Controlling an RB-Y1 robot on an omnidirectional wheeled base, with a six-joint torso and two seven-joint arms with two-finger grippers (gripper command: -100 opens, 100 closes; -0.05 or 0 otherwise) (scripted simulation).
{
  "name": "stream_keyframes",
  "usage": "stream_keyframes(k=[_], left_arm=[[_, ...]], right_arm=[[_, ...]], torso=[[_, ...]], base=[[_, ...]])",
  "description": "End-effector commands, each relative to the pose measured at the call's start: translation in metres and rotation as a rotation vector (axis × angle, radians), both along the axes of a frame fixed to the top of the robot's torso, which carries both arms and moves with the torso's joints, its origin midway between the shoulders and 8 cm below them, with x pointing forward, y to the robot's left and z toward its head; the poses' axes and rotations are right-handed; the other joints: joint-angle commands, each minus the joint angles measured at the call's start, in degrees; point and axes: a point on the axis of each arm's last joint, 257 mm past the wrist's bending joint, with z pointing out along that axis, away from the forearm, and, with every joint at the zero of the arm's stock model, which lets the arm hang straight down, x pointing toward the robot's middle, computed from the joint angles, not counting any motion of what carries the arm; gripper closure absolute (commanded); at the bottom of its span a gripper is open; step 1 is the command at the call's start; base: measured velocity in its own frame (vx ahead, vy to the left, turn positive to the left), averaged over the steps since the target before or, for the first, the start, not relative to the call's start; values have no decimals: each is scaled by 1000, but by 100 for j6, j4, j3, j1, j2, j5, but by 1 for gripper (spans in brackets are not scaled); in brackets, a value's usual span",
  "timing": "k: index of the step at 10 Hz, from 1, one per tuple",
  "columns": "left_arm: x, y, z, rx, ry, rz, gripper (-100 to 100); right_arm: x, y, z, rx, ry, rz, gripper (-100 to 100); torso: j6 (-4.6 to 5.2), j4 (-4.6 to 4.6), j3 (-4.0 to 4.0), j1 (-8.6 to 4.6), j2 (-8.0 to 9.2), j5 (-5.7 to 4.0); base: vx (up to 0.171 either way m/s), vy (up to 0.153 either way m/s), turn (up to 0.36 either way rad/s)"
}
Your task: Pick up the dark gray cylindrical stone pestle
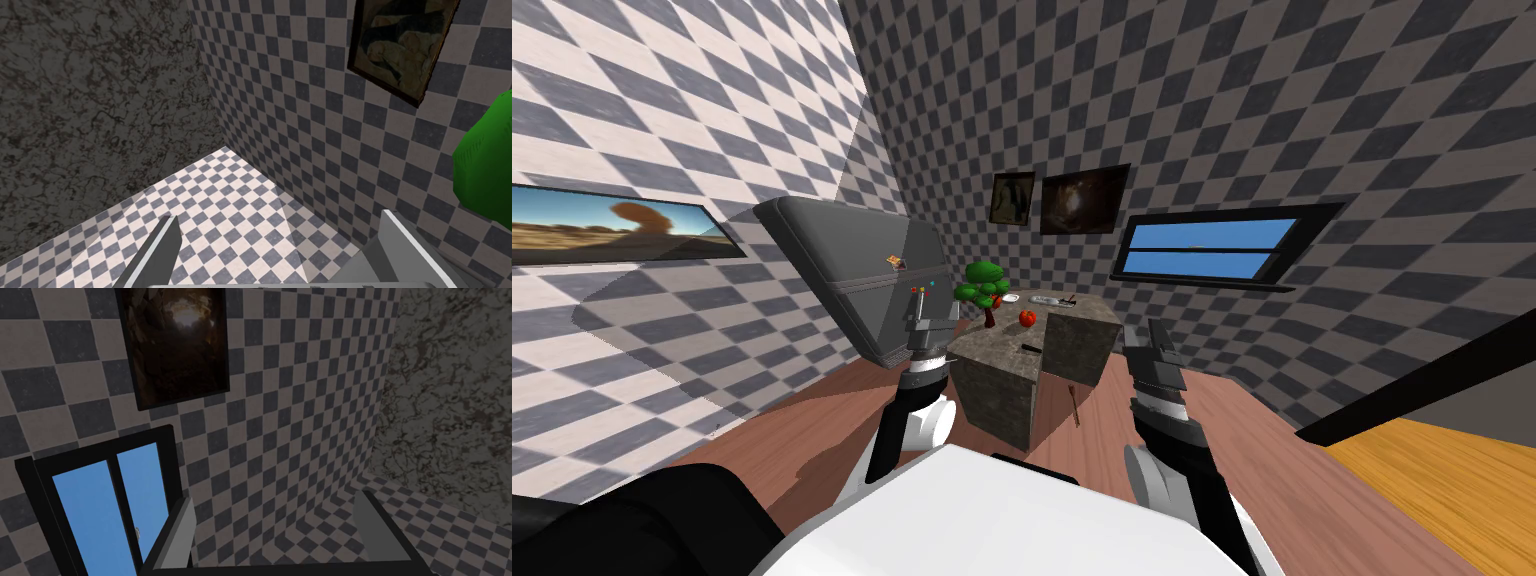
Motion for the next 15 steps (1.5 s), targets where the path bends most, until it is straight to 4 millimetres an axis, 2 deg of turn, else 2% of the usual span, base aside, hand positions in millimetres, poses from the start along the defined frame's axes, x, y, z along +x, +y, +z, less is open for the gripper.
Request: stream_keyframes(k=[1,5,6,7,8,9,10,11,12,15], left_arm=[[0,0,0,0,0,0,0],[0,0,0,0,0,0,0],[0,0,0,0,0,0,0],[0,0,0,0,0,0,0],[0,0,0,0,0,0,0],[0,0,0,0,0,0,0],[0,0,0,0,0,0,0],[0,0,0,0,0,0,0],[0,0,0,0,0,0,0],[0,0,0,0,0,0,0]], right_arm=[[-1,10,1,-38,-4,31,-100],[-3,40,0,-135,-19,123,-100],[-3,41,0,-144,-17,127,-100],[-4,53,-2,-177,-24,161,-100],[-4,54,-2,-186,-22,165,-100],[-5,65,-5,-221,-29,200,-100],[-5,67,-6,-232,-26,205,-100],[-6,79,-9,-271,-32,242,-100],[-7,79,-10,-281,-30,246,-100],[-9,103,-23,-375,-36,323,-100]], torso=[[0,0,0,0,0,0],[0,8,20,0,33,0],[-1,7,18,-2,30,0],[0,6,14,-2,24,0],[-1,6,15,1,26,0],[0,6,14,3,23,1],[-1,6,14,7,25,1],[0,6,14,5,24,1],[-1,7,17,5,29,1],[0,7,16,7,27,1]], base=[[-44,7,-4],[-88,3,3],[-53,-2,8],[-68,9,18],[-56,12,10],[-64,24,31],[-62,14,12],[-83,16,43],[-73,12,20],[-71,23,48]])
